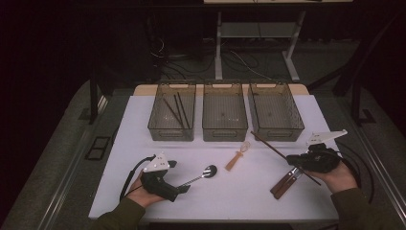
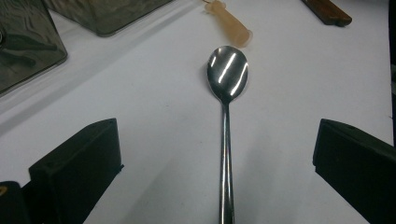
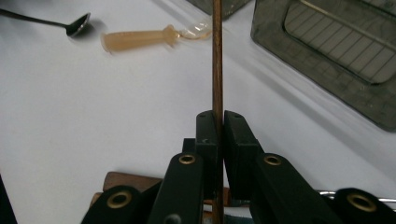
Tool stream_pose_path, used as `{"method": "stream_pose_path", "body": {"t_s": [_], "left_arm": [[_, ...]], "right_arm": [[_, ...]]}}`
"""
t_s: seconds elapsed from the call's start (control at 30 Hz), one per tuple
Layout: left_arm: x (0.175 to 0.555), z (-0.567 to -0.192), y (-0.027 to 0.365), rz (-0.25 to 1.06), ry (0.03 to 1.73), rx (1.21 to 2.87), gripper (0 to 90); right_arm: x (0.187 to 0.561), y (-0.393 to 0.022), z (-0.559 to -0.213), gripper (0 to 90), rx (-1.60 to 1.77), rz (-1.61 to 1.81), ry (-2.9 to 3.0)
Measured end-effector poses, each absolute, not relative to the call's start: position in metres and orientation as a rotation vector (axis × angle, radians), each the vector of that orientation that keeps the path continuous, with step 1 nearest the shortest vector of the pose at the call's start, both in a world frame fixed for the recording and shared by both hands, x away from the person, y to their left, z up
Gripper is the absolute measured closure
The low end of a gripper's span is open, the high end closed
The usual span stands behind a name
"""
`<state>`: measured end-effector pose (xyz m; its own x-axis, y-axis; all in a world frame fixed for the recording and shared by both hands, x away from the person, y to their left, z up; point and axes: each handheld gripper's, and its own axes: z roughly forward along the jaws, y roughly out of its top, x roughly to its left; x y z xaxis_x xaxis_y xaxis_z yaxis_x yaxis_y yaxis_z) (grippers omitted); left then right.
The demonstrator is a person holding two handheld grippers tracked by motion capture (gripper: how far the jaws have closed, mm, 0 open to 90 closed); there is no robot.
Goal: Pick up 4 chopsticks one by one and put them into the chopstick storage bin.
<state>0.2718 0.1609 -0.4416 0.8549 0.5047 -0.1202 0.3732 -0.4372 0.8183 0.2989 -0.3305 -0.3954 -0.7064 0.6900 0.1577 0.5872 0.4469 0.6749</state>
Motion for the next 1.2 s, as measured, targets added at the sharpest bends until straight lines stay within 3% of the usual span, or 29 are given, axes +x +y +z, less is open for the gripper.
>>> {"method": "stream_pose_path", "body": {"t_s": [0.63, 1.2], "left_arm": [[0.272, -0.442, 0.161, 0.174, 0.641, 2.075, 0.0], [0.271, -0.441, 0.161, 0.173, 0.639, 2.077, 0.0]], "right_arm": [[0.313, -0.303, -0.382, 84.7, 1.122, 1.195, 2.504], [0.337, -0.25, -0.372, 84.7, 1.047, 1.234, 2.502]]}}
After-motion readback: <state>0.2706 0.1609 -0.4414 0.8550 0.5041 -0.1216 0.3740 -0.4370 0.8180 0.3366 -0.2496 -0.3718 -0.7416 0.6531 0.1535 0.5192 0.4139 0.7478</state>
